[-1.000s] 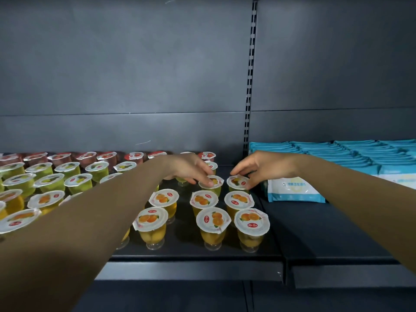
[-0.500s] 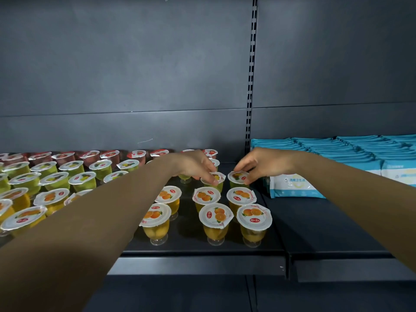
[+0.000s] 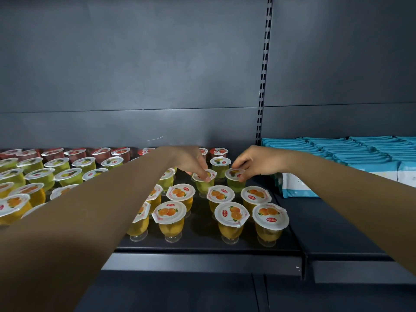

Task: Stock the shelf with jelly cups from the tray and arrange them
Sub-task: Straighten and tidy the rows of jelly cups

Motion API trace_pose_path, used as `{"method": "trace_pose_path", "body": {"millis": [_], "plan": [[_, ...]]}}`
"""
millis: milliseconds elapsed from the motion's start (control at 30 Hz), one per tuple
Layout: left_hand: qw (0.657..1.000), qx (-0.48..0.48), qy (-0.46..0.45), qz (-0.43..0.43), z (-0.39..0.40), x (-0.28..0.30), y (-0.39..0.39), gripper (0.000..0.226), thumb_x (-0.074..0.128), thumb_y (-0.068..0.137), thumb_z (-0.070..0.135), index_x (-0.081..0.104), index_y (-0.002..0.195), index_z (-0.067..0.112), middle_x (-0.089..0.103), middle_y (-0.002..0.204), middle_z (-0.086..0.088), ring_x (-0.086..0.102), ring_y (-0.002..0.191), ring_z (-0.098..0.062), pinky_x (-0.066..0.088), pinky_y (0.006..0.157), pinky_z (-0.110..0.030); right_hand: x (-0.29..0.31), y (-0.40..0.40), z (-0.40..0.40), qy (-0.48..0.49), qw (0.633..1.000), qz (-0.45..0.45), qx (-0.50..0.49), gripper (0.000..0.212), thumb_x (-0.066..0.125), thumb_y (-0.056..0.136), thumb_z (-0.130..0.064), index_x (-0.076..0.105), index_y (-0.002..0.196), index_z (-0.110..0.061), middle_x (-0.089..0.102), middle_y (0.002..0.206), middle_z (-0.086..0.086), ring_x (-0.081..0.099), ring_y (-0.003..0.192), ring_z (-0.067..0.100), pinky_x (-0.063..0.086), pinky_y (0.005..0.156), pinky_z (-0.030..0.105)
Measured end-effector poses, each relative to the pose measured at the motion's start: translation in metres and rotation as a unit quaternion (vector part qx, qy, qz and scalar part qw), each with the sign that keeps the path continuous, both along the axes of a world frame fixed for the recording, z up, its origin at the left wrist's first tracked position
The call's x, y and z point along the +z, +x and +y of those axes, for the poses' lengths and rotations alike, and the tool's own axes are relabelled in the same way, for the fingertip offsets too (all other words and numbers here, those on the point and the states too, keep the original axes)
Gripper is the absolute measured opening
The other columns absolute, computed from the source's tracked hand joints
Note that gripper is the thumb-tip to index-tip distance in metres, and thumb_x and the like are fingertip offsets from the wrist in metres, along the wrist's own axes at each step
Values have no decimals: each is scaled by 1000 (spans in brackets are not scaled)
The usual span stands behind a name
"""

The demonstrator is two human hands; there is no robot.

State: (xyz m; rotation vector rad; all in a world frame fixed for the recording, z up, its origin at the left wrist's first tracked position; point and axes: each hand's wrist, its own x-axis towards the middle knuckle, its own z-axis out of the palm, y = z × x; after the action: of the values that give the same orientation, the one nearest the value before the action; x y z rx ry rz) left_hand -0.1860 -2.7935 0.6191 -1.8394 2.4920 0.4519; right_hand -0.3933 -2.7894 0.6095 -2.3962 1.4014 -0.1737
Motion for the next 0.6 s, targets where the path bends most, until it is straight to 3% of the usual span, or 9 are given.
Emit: {"method": "trace_pose_path", "body": {"millis": [600], "plan": [[1000,0,16,-10,-10,1,19,46,68,84,35,59,126,21,55,134,3,53,119,-18,39,89,-26,-1,25,-6,-21,999,17,18,41,68,87,-21,61,127,-17,61,125,-5,57,111,11,47,100,34]]}}
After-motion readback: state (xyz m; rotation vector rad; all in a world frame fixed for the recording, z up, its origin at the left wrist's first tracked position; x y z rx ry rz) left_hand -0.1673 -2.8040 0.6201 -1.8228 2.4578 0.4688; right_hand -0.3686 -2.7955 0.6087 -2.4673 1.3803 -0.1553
